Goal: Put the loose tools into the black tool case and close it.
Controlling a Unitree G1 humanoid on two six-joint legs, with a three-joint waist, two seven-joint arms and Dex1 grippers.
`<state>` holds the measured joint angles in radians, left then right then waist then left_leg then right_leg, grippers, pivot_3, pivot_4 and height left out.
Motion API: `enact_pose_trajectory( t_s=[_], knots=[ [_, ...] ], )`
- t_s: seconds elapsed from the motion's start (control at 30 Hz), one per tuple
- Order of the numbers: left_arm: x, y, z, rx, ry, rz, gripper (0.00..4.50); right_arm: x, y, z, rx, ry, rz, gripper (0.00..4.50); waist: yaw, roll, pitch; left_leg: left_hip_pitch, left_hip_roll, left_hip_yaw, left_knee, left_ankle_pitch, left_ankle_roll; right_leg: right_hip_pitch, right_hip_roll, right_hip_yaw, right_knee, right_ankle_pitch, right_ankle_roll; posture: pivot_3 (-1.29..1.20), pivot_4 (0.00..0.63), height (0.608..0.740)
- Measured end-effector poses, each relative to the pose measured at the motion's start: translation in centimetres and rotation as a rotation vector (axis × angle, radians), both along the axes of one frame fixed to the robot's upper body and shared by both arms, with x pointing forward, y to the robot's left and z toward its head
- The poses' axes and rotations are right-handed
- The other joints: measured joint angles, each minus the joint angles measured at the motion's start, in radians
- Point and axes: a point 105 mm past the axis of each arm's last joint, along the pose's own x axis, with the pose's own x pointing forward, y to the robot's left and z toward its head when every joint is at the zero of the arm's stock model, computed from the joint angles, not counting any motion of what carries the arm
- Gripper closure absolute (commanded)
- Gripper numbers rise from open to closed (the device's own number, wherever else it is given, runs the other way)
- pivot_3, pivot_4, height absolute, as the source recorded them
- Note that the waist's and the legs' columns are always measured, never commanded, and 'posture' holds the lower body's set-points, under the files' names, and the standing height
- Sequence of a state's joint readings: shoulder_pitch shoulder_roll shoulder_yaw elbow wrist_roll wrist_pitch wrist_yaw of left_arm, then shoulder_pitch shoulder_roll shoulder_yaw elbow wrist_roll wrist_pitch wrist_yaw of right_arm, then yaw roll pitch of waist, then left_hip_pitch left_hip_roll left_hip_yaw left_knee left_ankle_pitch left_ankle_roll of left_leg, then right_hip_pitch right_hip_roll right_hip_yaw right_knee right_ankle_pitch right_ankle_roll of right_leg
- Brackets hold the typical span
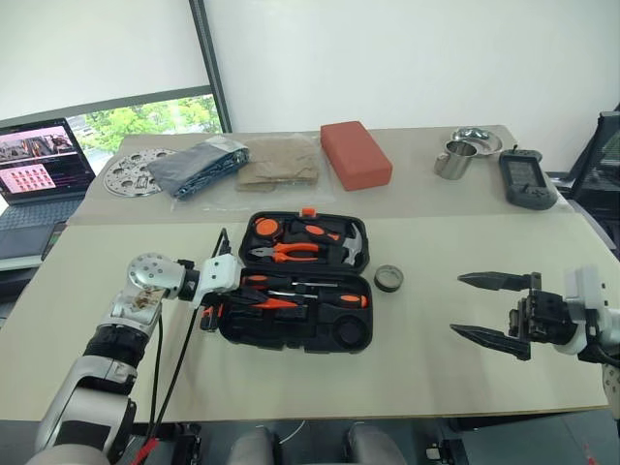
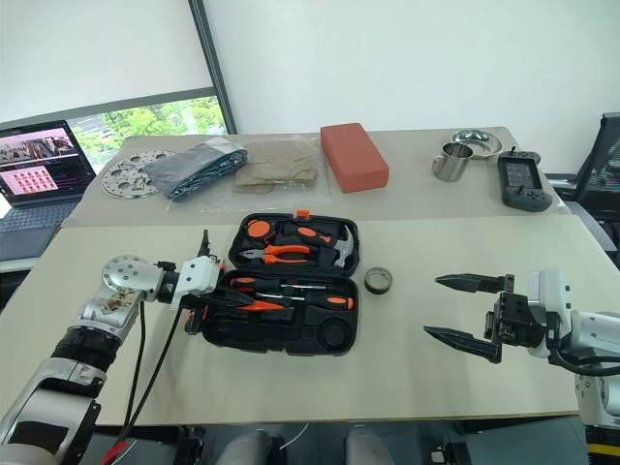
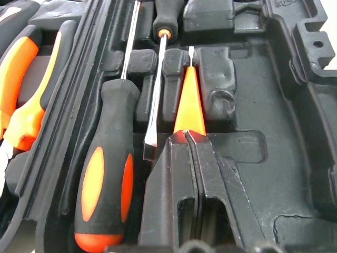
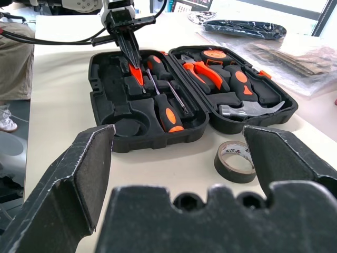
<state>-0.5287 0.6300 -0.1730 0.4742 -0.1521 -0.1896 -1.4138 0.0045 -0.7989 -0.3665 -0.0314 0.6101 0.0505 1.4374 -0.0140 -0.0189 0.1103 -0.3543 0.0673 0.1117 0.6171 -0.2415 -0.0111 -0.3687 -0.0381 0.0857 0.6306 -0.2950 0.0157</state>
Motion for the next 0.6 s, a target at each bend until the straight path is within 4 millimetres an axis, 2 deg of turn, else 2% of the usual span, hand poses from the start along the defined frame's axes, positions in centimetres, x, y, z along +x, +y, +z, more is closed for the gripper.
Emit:
enact_pose_trajectory(
  t_s=[0.07, 0.2, 0.27, 0.33, 0.37, 0.43, 0.47, 0.53, 0.6],
  knots=[
    [0.0, -0.2, 0.8, -0.078, 0.009, 0.051, 4.45, 0.1, 0.1, 0.0, -0.001, -0.001, 0.005, 0.0, -0.001, 0.001, 0.001, -0.001, 0.001, 0.0, 0.0, 0.0, 0.0, -0.001, 0.0, 0.0, 0.0, 0.0, 0.0, 0.0, 0.15, 0.74],
    [0.6, 0.8, 5.3, -0.253, -0.042, 0.212, 4.45, 0.3, 0.3, 0.3, -0.006, -0.016, 0.015, 0.0, -0.004, -0.003, 0.003, -0.001, 0.002, -0.002, -0.001, 0.0, 0.0, -0.001, 0.001, 0.0, -0.001, 0.0, 0.0, 0.0, 0.15, 0.74],
    [0.7, 2.4, 7.4, -0.325, -0.067, 0.32, 3.93, 0.3, 0.4, 0.2, -0.008, -0.013, 0.021, 0.0, -0.005, -0.002, 0.003, 0.0, 0.002, -0.003, -0.002, 0.0, 0.0, -0.001, 0.001, 0.0, -0.002, 0.0, 0.0, 0.0, 0.15, 0.74],
    [0.6, 3.7, 8.6, -0.392, -0.087, 0.423, 3.49, 0.2, 0.4, 0.2, -0.009, -0.011, 0.025, 0.0, -0.003, -0.001, 0.003, 0.0, 0.002, -0.003, -0.003, 0.0, 0.0, -0.001, 0.001, 0.0, -0.002, 0.0, 0.0, 0.0, 0.15, 0.74],
    [0.6, 4.7, 8.9, -0.425, -0.096, 0.505, 2.98, 0.2, 0.5, 0.1, -0.011, -0.01, 0.033, 0.0, -0.001, -0.001, 0.003, 0.0, 0.002, -0.003, -0.003, 0.0, 0.0, -0.001, 0.001, 0.0, -0.002, 0.0, 0.0, 0.0, 0.15, 0.74],
    [0.3, 6.3, 8.4, -0.451, -0.08, 0.632, 2.17, 0.2, 0.6, -0.1, -0.012, -0.014, 0.04, 0.0, -0.001, -0.001, 0.003, 0.0, 0.002, -0.003, -0.002, 0.0, 0.0, 0.0, 0.0, 0.0, -0.002, 0.0, 0.0, 0.0, 0.15, 0.74],
    [0.1, 7.1, 8.0, -0.459, -0.07, 0.693, 1.96, 0.2, 0.7, -0.1, -0.012, -0.013, 0.042, 0.0, -0.002, -0.001, 0.003, 0.001, 0.002, -0.004, -0.002, 0.0, 0.0, 0.0, 0.0, 0.001, -0.002, 0.0, 0.0, 0.0, 0.15, 0.74],
    [-0.6, 9.1, 6.3, -0.442, -0.018, 0.874, 1.12, 0.3, 0.5, -0.3, -0.008, -0.004, 0.039, 0.0, -0.004, -0.002, 0.003, 0.001, 0.002, -0.004, -0.003, 0.0, 0.0, 0.0, -0.001, 0.001, -0.001, 0.0, 0.0, 0.0, 0.15, 0.74],
    [-1.1, 9.7, 5.0, -0.415, 0.031, 0.958, 0.42, 0.3, 0.4, -0.5, -0.006, 0.004, 0.036, 0.0, 0.0, -0.003, 0.004, 0.001, 0.001, -0.005, -0.002, 0.0, 0.0, 0.0, -0.001, 0.001, -0.001, 0.0, 0.0, 0.0, 0.15, 0.74]
  ],
)
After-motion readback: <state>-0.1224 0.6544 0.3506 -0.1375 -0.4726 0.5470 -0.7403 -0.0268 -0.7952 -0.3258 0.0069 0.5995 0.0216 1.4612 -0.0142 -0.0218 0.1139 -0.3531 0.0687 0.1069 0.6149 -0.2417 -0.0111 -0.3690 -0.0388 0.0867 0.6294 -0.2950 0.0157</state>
